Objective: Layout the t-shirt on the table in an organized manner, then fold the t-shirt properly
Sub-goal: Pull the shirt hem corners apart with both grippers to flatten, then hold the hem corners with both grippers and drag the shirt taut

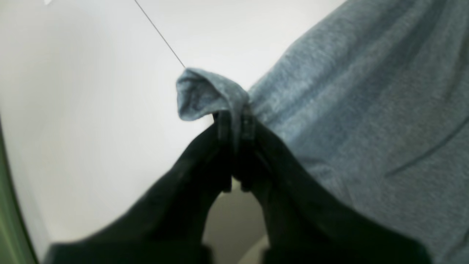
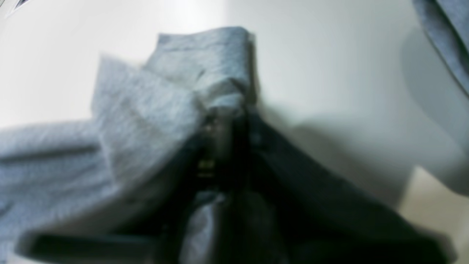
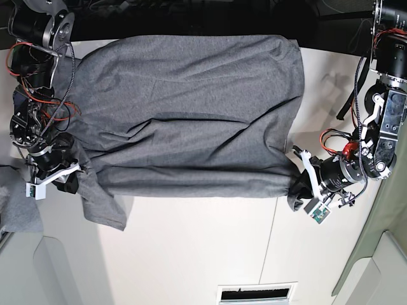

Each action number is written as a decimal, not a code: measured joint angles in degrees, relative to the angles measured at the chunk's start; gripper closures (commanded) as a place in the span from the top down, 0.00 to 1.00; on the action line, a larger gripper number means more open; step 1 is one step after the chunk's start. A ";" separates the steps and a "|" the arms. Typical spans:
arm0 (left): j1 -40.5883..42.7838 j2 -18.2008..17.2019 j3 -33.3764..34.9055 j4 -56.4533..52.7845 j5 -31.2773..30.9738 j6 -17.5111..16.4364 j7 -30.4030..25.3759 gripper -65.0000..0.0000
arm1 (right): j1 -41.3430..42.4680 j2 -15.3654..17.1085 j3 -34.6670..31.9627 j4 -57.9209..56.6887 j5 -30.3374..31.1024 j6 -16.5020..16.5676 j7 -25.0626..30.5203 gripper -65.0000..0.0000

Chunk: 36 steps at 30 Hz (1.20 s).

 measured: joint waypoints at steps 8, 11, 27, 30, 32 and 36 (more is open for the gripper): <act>-1.51 -0.02 -0.04 -3.32 0.85 3.87 -2.38 0.45 | -0.20 0.50 0.20 0.00 5.31 2.91 -0.31 0.62; -3.23 -0.20 -0.09 -3.32 0.74 4.92 2.93 0.45 | -0.37 0.55 0.20 0.00 8.85 3.93 -3.87 0.62; 7.65 -0.04 -0.15 -3.32 -6.97 0.96 7.82 0.18 | -4.52 -1.73 0.20 5.31 16.31 5.05 -11.50 0.00; 9.18 0.02 -0.15 -3.32 -5.35 0.98 4.57 0.00 | -4.57 -2.32 0.20 5.40 16.26 5.05 -11.54 0.00; 9.40 0.52 -0.15 -3.32 -4.02 1.03 2.01 0.00 | -4.57 -2.49 0.20 5.40 16.15 5.03 -11.52 0.00; 9.01 3.45 -0.17 -4.28 0.55 1.46 -1.16 0.00 | -4.81 -3.76 0.00 5.40 14.19 5.05 -11.52 0.00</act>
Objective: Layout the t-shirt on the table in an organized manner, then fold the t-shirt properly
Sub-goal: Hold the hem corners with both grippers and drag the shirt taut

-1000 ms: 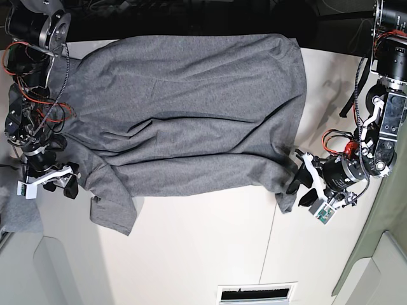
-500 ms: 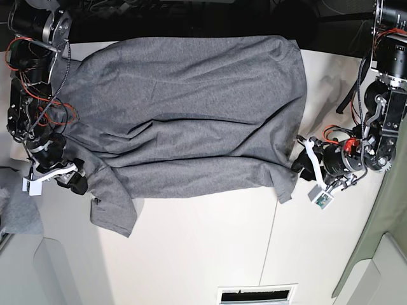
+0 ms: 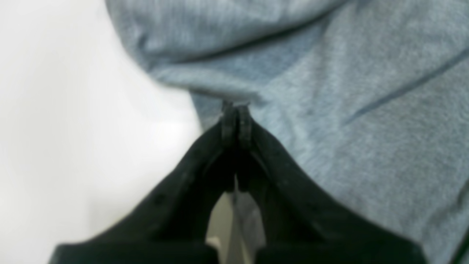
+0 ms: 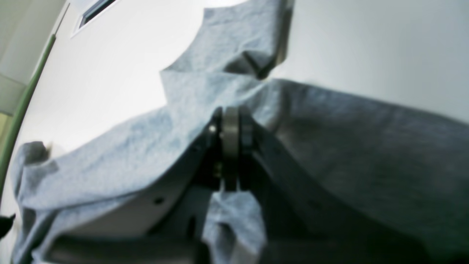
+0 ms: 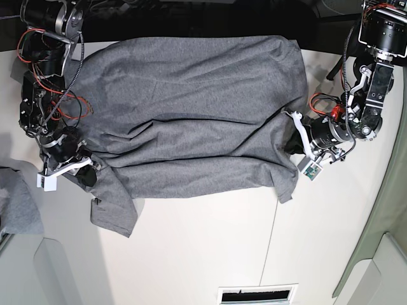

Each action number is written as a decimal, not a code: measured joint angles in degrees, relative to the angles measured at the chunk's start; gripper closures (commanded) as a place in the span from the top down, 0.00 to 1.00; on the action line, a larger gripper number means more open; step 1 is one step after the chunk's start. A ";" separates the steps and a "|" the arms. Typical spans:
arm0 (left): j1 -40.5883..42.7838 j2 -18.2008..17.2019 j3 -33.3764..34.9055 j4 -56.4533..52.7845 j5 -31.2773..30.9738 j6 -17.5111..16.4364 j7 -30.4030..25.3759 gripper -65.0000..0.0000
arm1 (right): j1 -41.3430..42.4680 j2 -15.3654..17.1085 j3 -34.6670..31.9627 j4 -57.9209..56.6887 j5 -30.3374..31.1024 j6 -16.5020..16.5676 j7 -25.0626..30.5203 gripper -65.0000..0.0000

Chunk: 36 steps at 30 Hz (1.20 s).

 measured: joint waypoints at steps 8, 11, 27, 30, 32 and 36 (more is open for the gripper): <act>-1.62 2.34 -0.02 -9.22 3.02 6.10 -4.17 0.00 | -1.29 -0.35 -3.67 -0.66 -5.27 -0.02 -0.02 0.00; -2.01 1.73 -0.15 -9.92 5.86 7.30 -3.19 0.00 | -1.25 0.39 -3.74 -0.66 -5.68 -0.02 -0.07 0.00; -3.15 -3.72 -0.20 -9.99 6.69 7.52 3.67 0.00 | -1.31 3.34 -3.72 -0.70 -4.42 -1.03 -0.85 0.00; -2.64 -4.28 -0.17 -6.23 6.08 7.93 6.29 0.00 | -1.27 3.15 -3.74 -0.70 -0.46 -1.11 0.04 0.00; -1.84 -4.94 -0.13 -1.70 4.85 8.39 6.78 0.00 | -1.09 3.02 -3.74 -0.70 0.50 -1.09 1.33 0.00; -3.23 -5.70 -0.15 6.21 5.60 13.03 2.19 0.00 | -0.26 3.04 -3.74 -0.70 0.46 -1.14 2.58 0.00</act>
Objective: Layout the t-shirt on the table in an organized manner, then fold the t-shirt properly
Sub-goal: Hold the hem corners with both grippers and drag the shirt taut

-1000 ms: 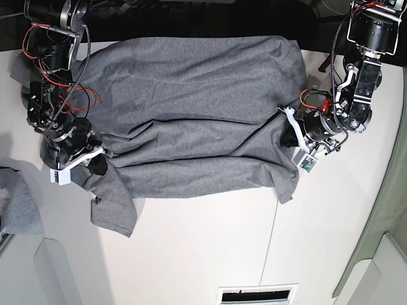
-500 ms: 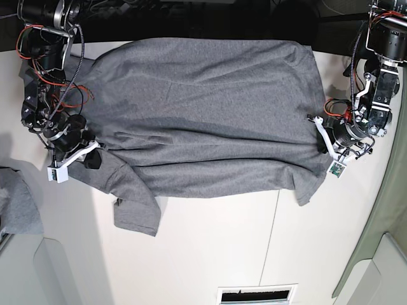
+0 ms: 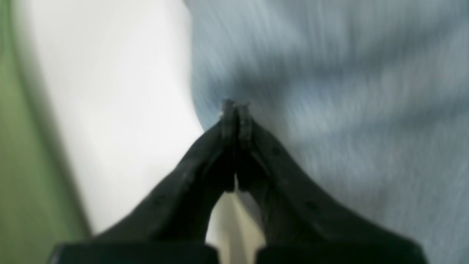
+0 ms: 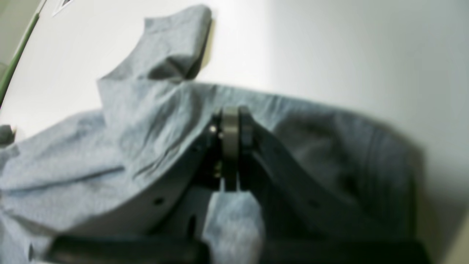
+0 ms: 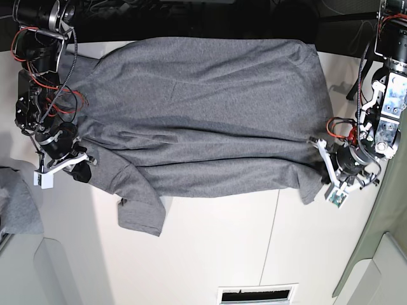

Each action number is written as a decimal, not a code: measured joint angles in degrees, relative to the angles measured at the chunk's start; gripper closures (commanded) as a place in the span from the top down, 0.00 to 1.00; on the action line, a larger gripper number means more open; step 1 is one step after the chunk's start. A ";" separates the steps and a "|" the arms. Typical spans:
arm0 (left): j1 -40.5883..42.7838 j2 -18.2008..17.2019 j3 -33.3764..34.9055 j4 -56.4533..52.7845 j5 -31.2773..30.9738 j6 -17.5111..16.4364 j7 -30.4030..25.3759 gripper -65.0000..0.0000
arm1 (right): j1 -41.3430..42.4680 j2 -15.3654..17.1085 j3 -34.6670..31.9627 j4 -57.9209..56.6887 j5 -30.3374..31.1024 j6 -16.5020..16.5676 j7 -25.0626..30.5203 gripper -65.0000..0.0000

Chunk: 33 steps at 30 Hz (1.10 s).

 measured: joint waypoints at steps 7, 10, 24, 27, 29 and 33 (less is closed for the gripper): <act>-4.55 3.15 0.04 -9.42 0.57 -0.48 -2.54 0.00 | 2.43 -3.08 -0.09 0.00 -7.98 -0.94 0.35 0.00; -9.90 6.25 -0.04 -19.06 0.61 -1.70 -3.23 0.00 | 2.01 -3.82 -1.88 -0.07 -9.90 -3.74 0.26 0.00; -19.41 7.74 -0.07 -42.16 4.24 1.07 -10.32 0.00 | -2.64 1.77 -4.85 -0.09 -12.87 -6.47 1.97 0.00; -19.41 5.90 -0.07 -42.16 4.33 1.92 -7.72 0.00 | -3.74 3.17 -4.85 -0.04 -12.00 -6.23 2.82 0.00; -19.41 4.90 -0.07 -42.16 4.31 1.97 -5.84 0.00 | -4.39 3.91 -4.81 0.02 -11.47 -6.71 3.06 0.00; -19.32 4.09 -0.07 -41.00 3.13 -1.40 -2.32 0.00 | -4.87 3.98 -4.70 0.07 -8.55 -7.21 3.02 0.00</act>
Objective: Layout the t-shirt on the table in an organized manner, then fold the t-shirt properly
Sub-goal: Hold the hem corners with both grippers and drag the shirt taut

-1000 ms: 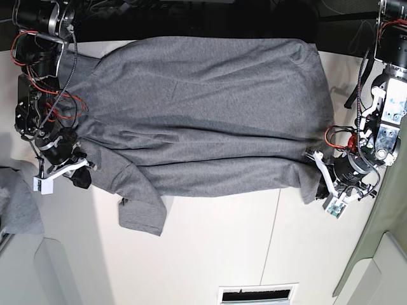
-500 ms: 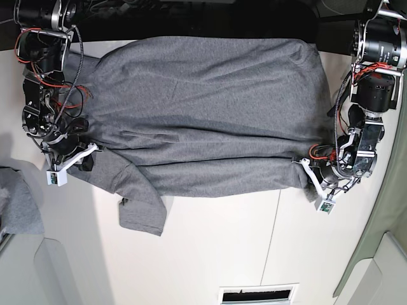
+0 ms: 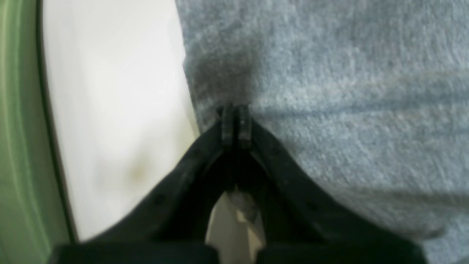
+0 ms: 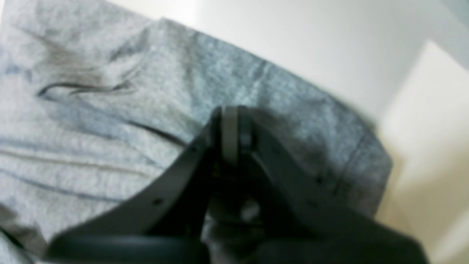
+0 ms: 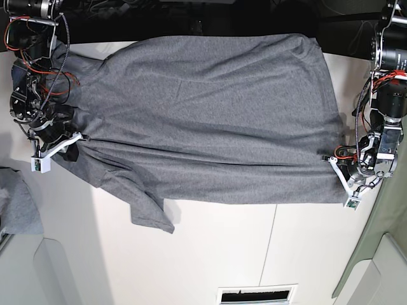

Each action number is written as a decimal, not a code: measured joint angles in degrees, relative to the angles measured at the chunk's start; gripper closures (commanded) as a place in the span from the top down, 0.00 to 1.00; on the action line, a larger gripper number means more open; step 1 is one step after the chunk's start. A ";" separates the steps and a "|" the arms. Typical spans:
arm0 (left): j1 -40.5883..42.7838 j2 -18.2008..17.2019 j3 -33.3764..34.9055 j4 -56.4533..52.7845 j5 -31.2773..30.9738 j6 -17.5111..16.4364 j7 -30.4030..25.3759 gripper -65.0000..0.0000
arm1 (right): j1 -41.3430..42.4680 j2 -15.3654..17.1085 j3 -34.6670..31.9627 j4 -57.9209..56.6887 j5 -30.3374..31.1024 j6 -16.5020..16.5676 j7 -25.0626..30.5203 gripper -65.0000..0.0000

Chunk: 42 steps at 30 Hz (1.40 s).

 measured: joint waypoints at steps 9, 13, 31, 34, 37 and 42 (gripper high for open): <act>0.37 0.04 0.02 10.08 -7.65 -4.59 5.95 0.00 | -0.68 -0.48 2.97 0.96 7.54 1.68 -2.51 0.00; 0.55 0.11 0.02 12.35 -12.04 -9.51 5.88 0.00 | -1.20 -4.11 6.45 5.33 9.77 5.01 -3.02 0.00; 0.37 10.21 2.16 3.65 -8.87 -10.56 2.43 0.00 | 9.20 -7.67 6.38 -10.91 -13.31 0.15 9.53 0.00; -0.13 10.05 2.78 2.01 -6.93 -10.84 1.55 0.00 | 9.75 -5.18 6.34 -12.48 -13.49 0.15 9.40 0.00; -0.13 9.40 2.89 1.62 -7.78 -9.27 1.40 0.00 | 9.42 -2.01 6.34 -12.57 -13.42 0.13 9.33 0.00; -0.24 7.23 2.84 1.53 -7.39 -8.46 1.57 0.00 | 9.22 0.31 6.36 -12.59 -12.31 0.09 8.48 0.00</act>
